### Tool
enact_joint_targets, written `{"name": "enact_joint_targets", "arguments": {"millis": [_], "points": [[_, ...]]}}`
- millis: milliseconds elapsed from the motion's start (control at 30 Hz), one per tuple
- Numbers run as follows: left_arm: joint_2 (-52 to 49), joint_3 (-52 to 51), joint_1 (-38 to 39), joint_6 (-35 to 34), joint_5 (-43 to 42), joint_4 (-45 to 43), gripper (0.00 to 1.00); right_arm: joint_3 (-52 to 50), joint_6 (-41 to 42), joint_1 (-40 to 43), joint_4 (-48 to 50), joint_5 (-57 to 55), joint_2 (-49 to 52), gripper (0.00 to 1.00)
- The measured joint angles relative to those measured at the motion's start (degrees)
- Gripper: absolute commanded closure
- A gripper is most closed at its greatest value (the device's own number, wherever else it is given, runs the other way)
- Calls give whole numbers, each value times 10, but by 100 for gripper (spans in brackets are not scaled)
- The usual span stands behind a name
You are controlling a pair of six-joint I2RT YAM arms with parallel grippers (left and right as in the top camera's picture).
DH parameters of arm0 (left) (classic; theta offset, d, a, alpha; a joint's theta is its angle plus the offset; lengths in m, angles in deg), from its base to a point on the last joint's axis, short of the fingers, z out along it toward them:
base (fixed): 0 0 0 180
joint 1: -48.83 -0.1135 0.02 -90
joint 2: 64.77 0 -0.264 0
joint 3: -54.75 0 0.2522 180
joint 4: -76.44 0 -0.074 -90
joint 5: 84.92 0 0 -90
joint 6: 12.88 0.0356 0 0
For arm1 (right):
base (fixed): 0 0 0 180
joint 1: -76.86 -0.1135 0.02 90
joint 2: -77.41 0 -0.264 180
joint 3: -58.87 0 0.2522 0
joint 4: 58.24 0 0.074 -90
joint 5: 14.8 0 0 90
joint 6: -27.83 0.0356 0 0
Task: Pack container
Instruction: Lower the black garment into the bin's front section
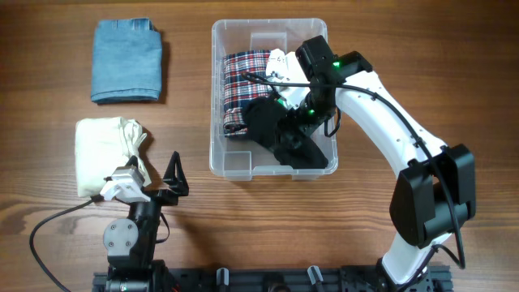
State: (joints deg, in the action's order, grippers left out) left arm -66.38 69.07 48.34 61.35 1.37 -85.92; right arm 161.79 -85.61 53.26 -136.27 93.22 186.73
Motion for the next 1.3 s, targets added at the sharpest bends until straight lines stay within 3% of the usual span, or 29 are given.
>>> {"name": "enact_joint_targets", "arguments": {"millis": [67, 100, 133, 233, 600, 800, 1000, 1300], "points": [[0, 0, 0, 0, 0, 0, 0, -3, 0, 0, -2, 2, 0, 1], [0, 0, 0, 0, 0, 0, 0, -8, 0, -1, 2, 4, 0, 8], [0, 0, 0, 0, 0, 0, 0, -14, -1, -2, 12, 7, 0, 1], [0, 0, 0, 0, 0, 0, 0, -38, -3, -4, 35, 10, 0, 2], [0, 0, 0, 0, 0, 0, 0, -43, 25, -4, 50, -7, 0, 47], [0, 0, 0, 0, 0, 0, 0, -43, 26, -4, 50, -12, 0, 62], [0, 0, 0, 0, 0, 0, 0, -27, 19, -4, 25, -14, 3, 66], [0, 0, 0, 0, 0, 0, 0, 83, -90, -4, -188, 5, 6, 64]]}}
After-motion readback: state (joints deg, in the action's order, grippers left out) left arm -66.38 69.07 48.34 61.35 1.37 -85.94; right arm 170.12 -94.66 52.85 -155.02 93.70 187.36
